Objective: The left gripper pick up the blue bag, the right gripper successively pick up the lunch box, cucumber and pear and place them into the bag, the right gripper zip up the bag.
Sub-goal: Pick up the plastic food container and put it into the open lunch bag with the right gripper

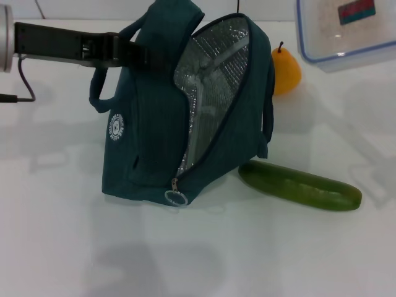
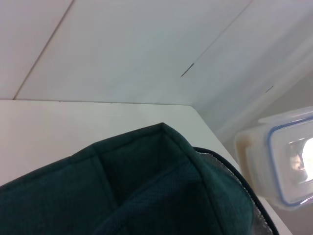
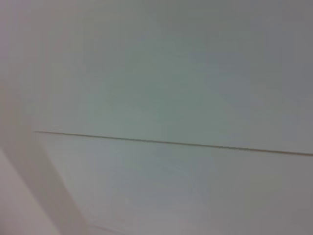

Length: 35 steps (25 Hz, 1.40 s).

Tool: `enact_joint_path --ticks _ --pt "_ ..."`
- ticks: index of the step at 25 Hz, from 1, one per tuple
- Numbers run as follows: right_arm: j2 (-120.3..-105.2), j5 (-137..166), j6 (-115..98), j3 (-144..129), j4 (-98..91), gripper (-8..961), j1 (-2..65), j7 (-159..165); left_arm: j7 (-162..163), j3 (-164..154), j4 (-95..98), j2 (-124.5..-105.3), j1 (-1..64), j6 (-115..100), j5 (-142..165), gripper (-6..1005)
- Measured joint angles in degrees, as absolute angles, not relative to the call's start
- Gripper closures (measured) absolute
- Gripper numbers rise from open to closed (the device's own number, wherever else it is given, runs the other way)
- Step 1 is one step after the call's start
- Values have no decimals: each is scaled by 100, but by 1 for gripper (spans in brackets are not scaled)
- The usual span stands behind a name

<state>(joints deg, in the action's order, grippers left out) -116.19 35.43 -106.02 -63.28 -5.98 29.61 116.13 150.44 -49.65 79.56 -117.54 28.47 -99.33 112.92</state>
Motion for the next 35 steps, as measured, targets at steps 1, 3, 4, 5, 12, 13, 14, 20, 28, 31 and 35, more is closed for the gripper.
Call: enact_joint_path --ticks 1,3,4,5,12,13,14,20,28,31,35 --pt "-11619 3508 -10653 -6330 -597 886 3004 11627 15042 -4966 7951 -11757 2851 -9933 11293 932" --pt "-11619 3435 -10746 -6353 -596 885 3113 11652 15034 -4966 7933 -11767 2866 -9931 11293 932" --pt "-11619 3415 -10788 -6367 -596 885 3184 11662 15034 -4966 7933 -11767 2866 -9931 11293 932" --pt "-11619 3405 -10826 -6375 -596 885 3265 11671 15033 -4969 7929 -11770 2873 -9931 11292 932" --pt "-11619 3434 -10744 -6582 -481 887 3873 11589 15027 -5009 7858 -11803 3019 -9931 11307 932" --pt "-11618 3438 -10705 -6619 -453 888 3940 11559 15010 -5010 7809 -11807 3047 -9931 11308 932" --pt "-11619 3462 -10615 -6699 -411 891 4049 11505 14994 -5010 7785 -11809 3061 -9931 11307 932" --pt "-11619 3463 -9845 -7308 -414 906 4312 11357 14874 -5007 7683 -11812 3120 -9932 11292 933" --pt "-11619 3359 -8869 -7811 -655 951 4176 11140 14783 -4991 7620 -11805 3194 -9932 11275 933" --pt "-11618 3303 -8854 -7797 -908 949 3823 11101 14754 -4985 7602 -11803 3206 -9932 11275 933" --pt "-11618 3225 -8830 -7791 -948 946 3432 10880 14753 -4983 7602 -11802 3191 -9932 11275 933"
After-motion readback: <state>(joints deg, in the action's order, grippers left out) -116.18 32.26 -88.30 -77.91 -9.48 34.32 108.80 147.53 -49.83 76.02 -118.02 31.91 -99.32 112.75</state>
